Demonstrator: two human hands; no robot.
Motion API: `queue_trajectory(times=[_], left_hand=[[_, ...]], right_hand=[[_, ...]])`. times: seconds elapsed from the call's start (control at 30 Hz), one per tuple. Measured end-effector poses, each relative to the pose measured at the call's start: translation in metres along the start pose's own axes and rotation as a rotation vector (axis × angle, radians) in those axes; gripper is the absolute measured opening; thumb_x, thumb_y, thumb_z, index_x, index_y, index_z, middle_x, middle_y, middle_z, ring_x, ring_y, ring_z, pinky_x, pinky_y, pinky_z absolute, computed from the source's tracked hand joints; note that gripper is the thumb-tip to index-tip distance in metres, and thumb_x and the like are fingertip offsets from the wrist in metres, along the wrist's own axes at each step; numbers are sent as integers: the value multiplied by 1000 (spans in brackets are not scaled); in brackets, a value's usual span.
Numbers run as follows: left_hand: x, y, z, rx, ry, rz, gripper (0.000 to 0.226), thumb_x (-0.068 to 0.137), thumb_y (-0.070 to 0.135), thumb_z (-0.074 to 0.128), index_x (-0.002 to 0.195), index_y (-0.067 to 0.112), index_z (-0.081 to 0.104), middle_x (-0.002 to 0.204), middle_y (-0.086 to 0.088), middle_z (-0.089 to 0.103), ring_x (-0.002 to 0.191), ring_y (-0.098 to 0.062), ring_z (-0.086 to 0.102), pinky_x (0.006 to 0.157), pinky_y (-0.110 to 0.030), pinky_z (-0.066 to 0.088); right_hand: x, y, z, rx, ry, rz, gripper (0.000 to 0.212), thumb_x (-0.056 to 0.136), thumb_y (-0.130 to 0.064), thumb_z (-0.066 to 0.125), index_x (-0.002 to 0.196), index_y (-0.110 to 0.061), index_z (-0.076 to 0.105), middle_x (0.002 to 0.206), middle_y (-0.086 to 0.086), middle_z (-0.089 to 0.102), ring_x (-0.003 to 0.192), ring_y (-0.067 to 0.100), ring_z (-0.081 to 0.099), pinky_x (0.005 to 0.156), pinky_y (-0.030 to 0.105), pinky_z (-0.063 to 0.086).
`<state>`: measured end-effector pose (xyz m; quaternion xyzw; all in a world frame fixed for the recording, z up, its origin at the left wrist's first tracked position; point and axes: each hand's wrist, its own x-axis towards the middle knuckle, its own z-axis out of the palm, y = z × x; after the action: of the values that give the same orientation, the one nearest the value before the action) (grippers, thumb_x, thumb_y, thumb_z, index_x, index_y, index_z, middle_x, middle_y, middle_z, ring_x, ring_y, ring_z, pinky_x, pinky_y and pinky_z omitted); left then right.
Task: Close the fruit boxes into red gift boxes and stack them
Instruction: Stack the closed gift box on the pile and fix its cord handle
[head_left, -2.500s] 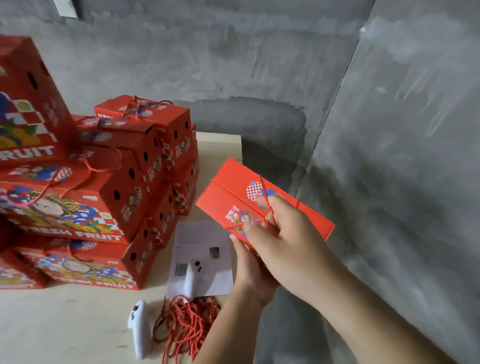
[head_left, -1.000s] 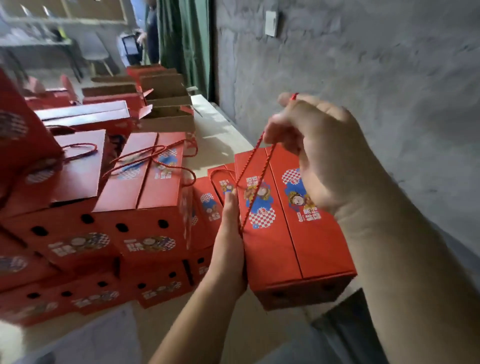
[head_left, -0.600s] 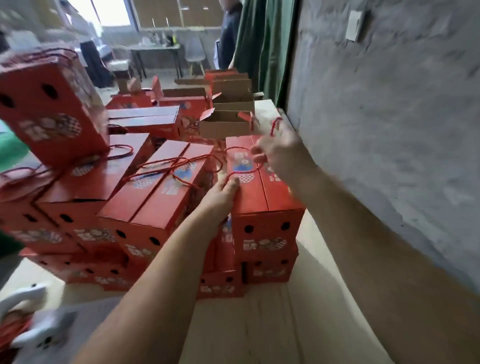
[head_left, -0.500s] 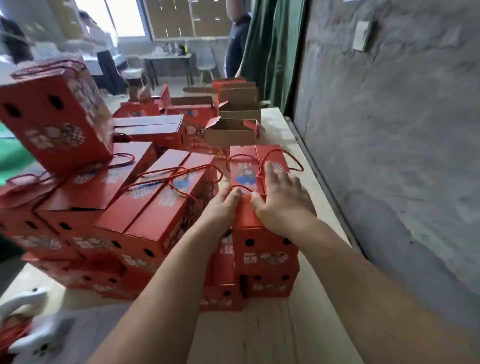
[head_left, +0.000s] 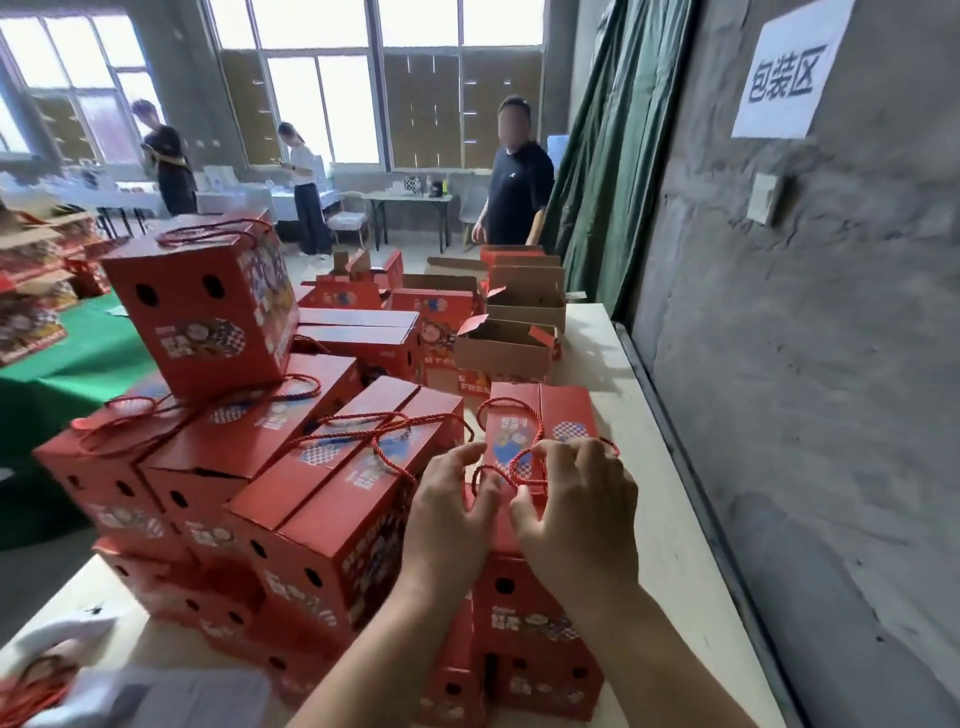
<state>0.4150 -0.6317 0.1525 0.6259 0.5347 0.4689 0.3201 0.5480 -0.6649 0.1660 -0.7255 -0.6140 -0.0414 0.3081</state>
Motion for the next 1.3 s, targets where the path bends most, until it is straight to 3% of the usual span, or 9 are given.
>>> queue_trajectory(times=[0.13,0.23,0.33,0.5,0.7,0.8,1.03,1.2,1.3], left_hand=[[-23,18,-19,-321,-28,12,20,104,19,61,119,29,70,108,8,77,102,-9,74,88,-30,60],[-33,16,-52,-463,2,-3,19,104,17,59,110,29,74,103,4,79,96,-12,76,79,-20,57],[-40,0,-100,-519,7,-9,20,100,22,59,113,26,74,108,-1,79,103,-17,75,86,-26,58],[-47,-39,-207,-580,65,-36,21,105,9,57,115,14,74,108,-2,79,104,-17,75,84,-21,56],[-55,-105,-371,-561,77,-101,24,105,11,55,112,21,77,101,0,80,95,-13,76,75,-22,60],[-49,-139,-440,-620,19,-162,23,106,13,55,116,20,74,106,-6,79,101,-23,76,83,-34,62],[7,-203,-541,-726,-98,-273,23,108,21,53,121,24,72,110,-7,78,104,-25,76,84,-37,61],[76,-251,-610,-760,-163,-286,21,108,19,52,122,18,68,110,-9,78,103,-24,76,83,-32,63],[107,-278,-653,-733,-197,-321,22,109,23,50,122,21,68,109,-6,79,103,-21,76,85,-32,63]], right_hand=[[-18,-41,-3,234,81,-106,33,95,-22,58,128,-24,64,121,-1,64,119,24,58,106,45,45],[-36,-83,-2,421,54,-144,41,94,-13,48,129,-21,66,124,-4,65,121,18,58,106,43,45],[-53,-128,6,566,64,-143,39,95,0,54,126,-18,68,122,-4,64,118,13,59,105,33,47],[-85,-233,40,666,32,-131,36,96,-2,57,127,-18,67,122,-6,63,114,3,58,99,10,43],[-133,-386,104,874,-53,-33,37,96,-8,61,125,-30,66,121,-15,64,112,3,63,95,24,54],[-148,-454,135,953,-102,49,41,98,-10,61,129,-36,64,122,-15,65,113,3,65,96,33,58],[-131,-571,210,1029,-80,200,40,97,-10,57,130,-32,63,121,-1,70,113,17,69,94,46,59],[-93,-646,285,1082,31,283,39,89,-17,56,124,-33,65,107,-2,74,97,6,73,73,21,59],[-75,-694,324,1099,21,324,39,92,-15,55,125,-33,64,109,-6,73,100,5,71,72,18,57]])
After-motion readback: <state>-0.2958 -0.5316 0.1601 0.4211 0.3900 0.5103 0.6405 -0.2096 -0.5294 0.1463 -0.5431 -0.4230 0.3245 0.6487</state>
